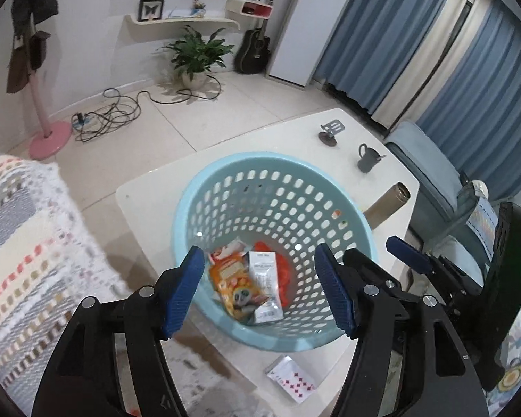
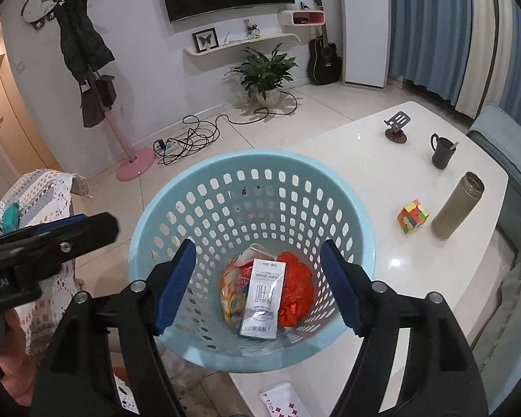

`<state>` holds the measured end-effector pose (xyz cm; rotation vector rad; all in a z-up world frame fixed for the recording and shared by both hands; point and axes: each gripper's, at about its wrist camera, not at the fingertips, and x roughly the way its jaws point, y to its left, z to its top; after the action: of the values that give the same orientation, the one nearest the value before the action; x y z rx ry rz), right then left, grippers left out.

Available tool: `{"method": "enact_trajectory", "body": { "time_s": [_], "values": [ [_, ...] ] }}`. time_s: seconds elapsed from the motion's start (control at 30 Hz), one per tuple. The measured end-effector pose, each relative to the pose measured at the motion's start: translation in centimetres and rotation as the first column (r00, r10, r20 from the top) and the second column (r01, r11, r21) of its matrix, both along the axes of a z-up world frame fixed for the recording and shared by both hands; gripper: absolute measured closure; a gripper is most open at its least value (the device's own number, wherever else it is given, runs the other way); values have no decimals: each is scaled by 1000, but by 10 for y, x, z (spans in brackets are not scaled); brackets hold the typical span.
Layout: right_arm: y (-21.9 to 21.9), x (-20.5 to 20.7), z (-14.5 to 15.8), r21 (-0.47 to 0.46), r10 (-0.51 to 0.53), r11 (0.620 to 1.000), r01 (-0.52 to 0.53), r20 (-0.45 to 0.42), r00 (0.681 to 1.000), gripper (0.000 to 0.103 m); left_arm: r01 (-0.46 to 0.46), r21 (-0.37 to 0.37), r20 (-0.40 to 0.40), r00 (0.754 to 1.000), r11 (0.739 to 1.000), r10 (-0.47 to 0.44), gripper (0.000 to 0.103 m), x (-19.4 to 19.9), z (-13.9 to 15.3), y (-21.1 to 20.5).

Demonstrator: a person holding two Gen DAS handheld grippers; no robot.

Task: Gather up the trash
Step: 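Carry packet and carton over the blue basket and release both, then move both tools back over the table toward the remaining items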

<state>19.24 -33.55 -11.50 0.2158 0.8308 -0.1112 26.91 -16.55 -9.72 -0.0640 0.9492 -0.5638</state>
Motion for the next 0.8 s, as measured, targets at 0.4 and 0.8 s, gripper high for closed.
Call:
{"method": "enact_trajectory", "body": {
  "time_s": [0.4,0.8],
  "values": [
    [73,-33,81,-96,84,993,-62,246,966,9,-144,-53,157,976,988,150,35,-54,62,100],
    [213,-46,120,-183,293,952,-244,323,900,8,-496,-61,317,813,866,488,29,-128,115,286]
  ]
}}
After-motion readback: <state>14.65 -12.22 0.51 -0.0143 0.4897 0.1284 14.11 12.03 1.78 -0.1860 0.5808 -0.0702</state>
